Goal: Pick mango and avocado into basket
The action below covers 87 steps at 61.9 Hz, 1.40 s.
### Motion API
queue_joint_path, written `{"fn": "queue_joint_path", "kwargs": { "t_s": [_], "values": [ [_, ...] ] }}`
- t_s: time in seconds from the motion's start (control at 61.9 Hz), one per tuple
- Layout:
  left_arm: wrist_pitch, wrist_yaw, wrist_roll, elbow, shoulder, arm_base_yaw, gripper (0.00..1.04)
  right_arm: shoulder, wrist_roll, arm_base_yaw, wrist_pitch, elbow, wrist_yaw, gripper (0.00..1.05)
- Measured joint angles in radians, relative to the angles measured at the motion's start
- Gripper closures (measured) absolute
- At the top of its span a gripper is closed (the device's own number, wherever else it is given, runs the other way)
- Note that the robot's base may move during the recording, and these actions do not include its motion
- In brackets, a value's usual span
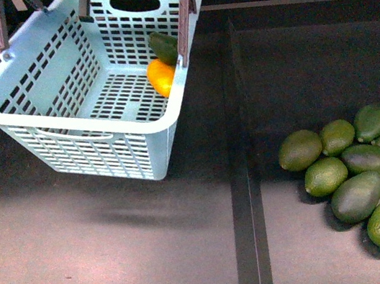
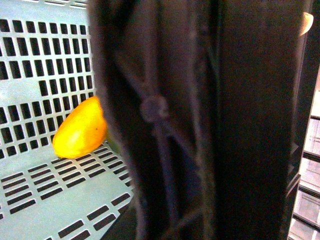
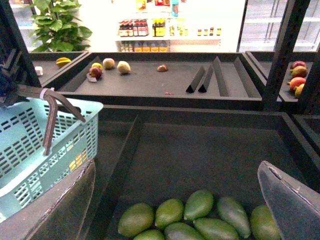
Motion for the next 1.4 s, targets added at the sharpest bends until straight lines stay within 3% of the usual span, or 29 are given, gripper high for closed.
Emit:
{"fn": "queue_joint_path", "kwargs": {
  "t_s": [0.323, 0.484, 0.565, 0.614, 0.678, 0.743, 0.823, 0.888, 0.969, 1.033, 1.098, 1.195, 1.243, 1.405],
  "values": [
    [0.166, 0.009, -0.007, -0.325, -0.149, 0.018, 0.89, 0.0, 0.0, 0.0, 0.0, 0.0, 0.0, 0.09],
    [0.212, -0.072, -0.02, -0.446, -0.243, 0.023, 0.57, 0.0, 0.0, 0.0, 0.0, 0.0, 0.0, 0.09],
    [0.219, -0.111, -0.068, -0.546, -0.337, 0.024, 0.32, 0.0, 0.0, 0.0, 0.0, 0.0, 0.0, 0.09],
    [0.187, -0.168, -0.121, -0.62, -0.403, 0.019, 0.18, 0.0, 0.0, 0.0, 0.0, 0.0, 0.0, 0.09],
    [0.1, -0.226, -0.175, -0.697, -0.48, 0.008, 0.07, 0.0, 0.0, 0.0, 0.0, 0.0, 0.0, 0.09],
    [0.051, -0.237, -0.21, -0.746, -0.539, -0.005, 0.09, 0.0, 0.0, 0.0, 0.0, 0.0, 0.0, 0.09],
    [0.096, -0.22, -0.172, -0.768, -0.562, -0.011, 0.1, 0.0, 0.0, 0.0, 0.0, 0.0, 0.0, 0.09],
    [0.538, -0.098, 0.158, -0.982, -0.613, 0.009, 0.24, 0.0, 0.0, 0.0, 0.0, 0.0, 0.0, 0.09],
    [1.137, -0.042, 0.789, -1.308, -0.69, 0.047, 0.44, 0.0, 0.0, 0.0, 0.0, 0.0, 0.002, 0.09],
    [1.409, -0.019, 1.168, -1.472, -0.792, 0.086, 0.6, 0.0, 0.0, 0.0, 0.0, 0.0, 0.001, 0.09],
    [1.488, 0.0, 1.366, -1.585, -0.897, 0.121, 0.76, 0.0, 0.0, 0.0, 0.0, 0.0, 0.001, 0.09],
    [1.506, 0.047, 1.476, -1.749, -0.997, 0.15, 1.03, 0.0, 0.0, 0.0, 0.0, 0.0, 0.002, 0.09],
    [1.566, 0.062, 1.495, -1.823, -1.02, 0.169, 1.03, 0.0, 0.0, 0.0, 0.0, 0.0, 0.001, 0.09],
    [1.538, 0.1, 1.509, -1.968, -1.187, 0.212, 1.03, -0.001, 0.0, 0.0, 0.0, 0.0, 0.001, 0.09]
  ]
}}
